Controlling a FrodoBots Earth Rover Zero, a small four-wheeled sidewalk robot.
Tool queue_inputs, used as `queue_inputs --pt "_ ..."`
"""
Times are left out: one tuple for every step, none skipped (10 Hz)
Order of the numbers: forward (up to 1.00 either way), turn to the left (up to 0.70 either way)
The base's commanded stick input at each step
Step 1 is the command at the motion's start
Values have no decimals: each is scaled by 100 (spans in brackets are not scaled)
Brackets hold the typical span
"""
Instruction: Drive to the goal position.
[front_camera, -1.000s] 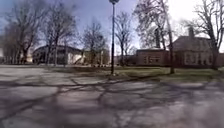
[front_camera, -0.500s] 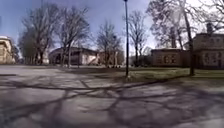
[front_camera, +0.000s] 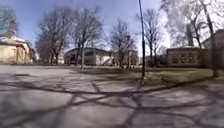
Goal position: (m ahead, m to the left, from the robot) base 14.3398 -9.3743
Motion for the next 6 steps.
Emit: queue_inputs --pt "85 34" --pt "85 34" --pt "85 34" --pt "85 34" --pt "85 34" --pt "85 34"
